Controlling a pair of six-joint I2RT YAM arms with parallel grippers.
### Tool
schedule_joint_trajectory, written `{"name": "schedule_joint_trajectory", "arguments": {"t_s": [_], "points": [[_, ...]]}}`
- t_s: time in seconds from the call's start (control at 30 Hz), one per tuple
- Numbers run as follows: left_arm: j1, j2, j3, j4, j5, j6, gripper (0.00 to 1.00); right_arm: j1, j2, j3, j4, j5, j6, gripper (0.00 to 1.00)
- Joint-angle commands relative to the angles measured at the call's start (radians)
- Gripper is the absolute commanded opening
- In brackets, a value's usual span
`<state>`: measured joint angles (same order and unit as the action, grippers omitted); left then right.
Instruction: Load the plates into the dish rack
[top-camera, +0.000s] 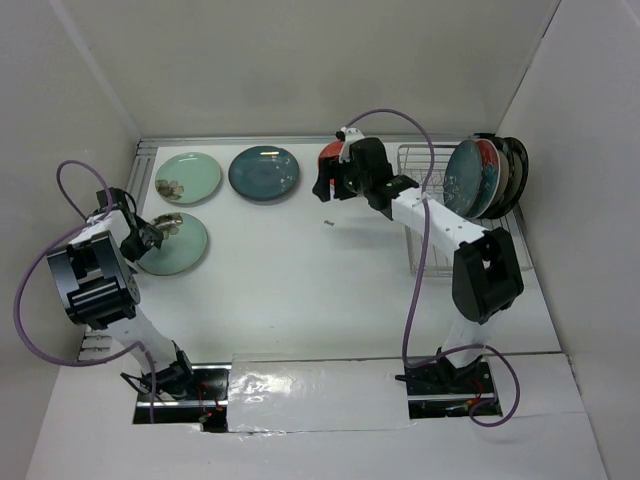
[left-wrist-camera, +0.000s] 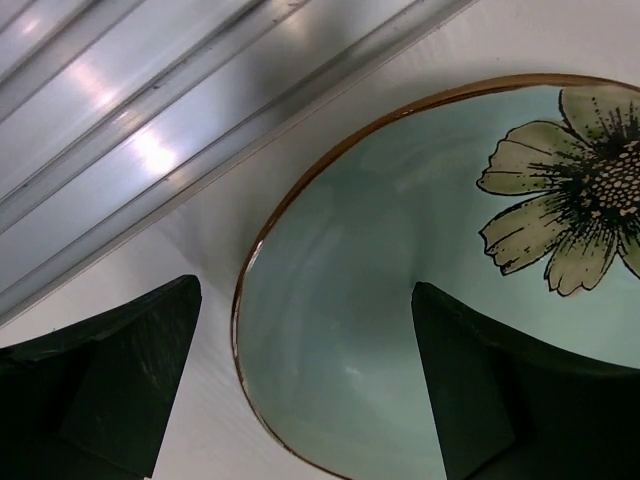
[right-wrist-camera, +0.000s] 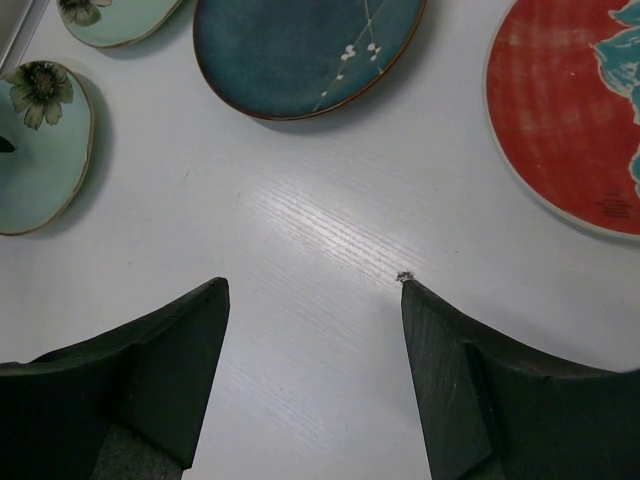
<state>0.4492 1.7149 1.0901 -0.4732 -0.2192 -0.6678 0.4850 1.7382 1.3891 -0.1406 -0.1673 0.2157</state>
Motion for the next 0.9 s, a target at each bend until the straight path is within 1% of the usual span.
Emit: {"name": "schedule_joint_trajectory", "arguments": {"t_s": [0.0,0.17,0.23,0.37,0.4,0.47,0.5,0.53,0.6,0.7,0.73,0.77,0.87], "points": [[0.005,0.051,0.05,0.005,0.064,0.056,0.99,0.015,0.011,0.027,0.035,-0.028,-0.019,0.76],[0.005,0.064,0.021,0.042,0.135,0.076,0.98,0.026,0.011,0.005,0.026,-0.028,-0.029,0.76],[-0.018,0.064,0.008,0.042,0.146,0.089,0.97,0.026,0.011,0.005,0.026,-0.028,-0.029,0.76],[-0.076,0.054,-0.013,0.042,0.146,0.111,0.87,0.035,0.011,0.005,0.026,-0.028,-0.029,0.76],[-0.089,0.045,-0.025,0.042,0.155,0.12,0.81,0.044,0.011,0.005,0.026,-0.028,-0.029,0.76],[-0.127,0.035,-0.048,0.031,0.155,0.129,0.73,0.053,0.02,0.005,0.026,-0.037,-0.029,0.76],[-0.141,0.025,-0.058,0.031,0.155,0.129,0.66,0.053,0.02,0.016,0.026,-0.037,-0.029,0.76],[-0.17,0.025,-0.073,0.019,0.155,0.129,0.51,0.053,0.02,0.016,0.026,-0.037,-0.029,0.76],[-0.196,0.025,-0.084,-0.004,0.138,0.139,0.37,0.064,0.029,0.025,0.026,-0.037,-0.029,0.76],[-0.231,0.014,-0.107,-0.025,0.129,0.158,0.19,0.082,0.029,0.025,0.026,-0.037,-0.029,0.76],[-0.247,0.014,-0.107,-0.025,0.138,0.158,0.19,0.083,0.029,0.025,0.026,-0.037,-0.029,0.76],[-0.247,0.014,-0.119,-0.034,0.138,0.158,0.14,0.083,0.029,0.025,0.016,-0.037,-0.029,0.76],[-0.285,0.003,-0.142,-0.035,0.156,0.178,0.06,0.083,0.029,0.025,0.016,-0.037,-0.029,0.76]]}}
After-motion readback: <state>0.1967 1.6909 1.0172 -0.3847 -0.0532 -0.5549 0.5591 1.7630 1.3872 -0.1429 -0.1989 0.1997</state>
